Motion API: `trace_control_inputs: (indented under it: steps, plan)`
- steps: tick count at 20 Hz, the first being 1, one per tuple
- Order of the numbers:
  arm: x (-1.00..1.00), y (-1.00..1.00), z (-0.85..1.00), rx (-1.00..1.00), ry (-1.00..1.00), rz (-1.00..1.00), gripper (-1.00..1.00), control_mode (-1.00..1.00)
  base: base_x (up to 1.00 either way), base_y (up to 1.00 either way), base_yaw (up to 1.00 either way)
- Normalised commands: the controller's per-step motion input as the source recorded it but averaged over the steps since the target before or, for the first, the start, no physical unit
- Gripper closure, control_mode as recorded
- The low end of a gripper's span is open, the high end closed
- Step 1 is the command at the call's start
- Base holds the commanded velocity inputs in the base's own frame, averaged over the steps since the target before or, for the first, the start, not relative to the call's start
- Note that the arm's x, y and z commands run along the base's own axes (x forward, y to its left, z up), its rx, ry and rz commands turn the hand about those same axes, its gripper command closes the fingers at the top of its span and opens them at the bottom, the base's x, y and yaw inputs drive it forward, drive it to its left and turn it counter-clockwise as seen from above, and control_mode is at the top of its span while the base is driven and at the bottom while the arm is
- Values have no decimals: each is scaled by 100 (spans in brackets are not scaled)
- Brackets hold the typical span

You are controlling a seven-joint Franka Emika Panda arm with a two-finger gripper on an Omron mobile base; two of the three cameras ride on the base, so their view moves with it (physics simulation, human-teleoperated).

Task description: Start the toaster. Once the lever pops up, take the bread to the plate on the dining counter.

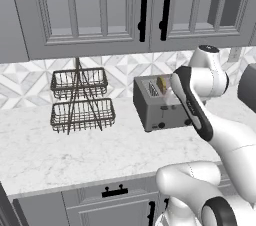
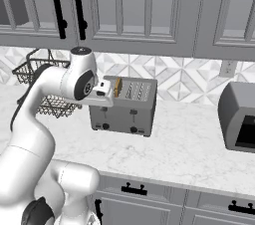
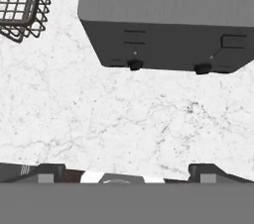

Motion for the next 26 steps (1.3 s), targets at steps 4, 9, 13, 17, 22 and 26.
trace_control_inputs:
  steps: [4, 9, 13, 17, 22, 26]
  plan:
    - [23, 0, -4, 0, 0, 0, -100, -100, 0, 0, 0]
    - [31, 0, 0, 0, -3, 0, -100, -100, 0, 0, 0]
    - [34, 0, 0, 0, -2, 0, -100, -100, 0, 0, 0]
    - [17, 0, 0, 0, 0, 0, -100, -100, 0, 0, 0]
    - [0, 0, 0, 0, -2, 0, -100, -100, 0, 0, 0]
    - [0, 0, 0, 0, -1, 0, -100, -100, 0, 0, 0]
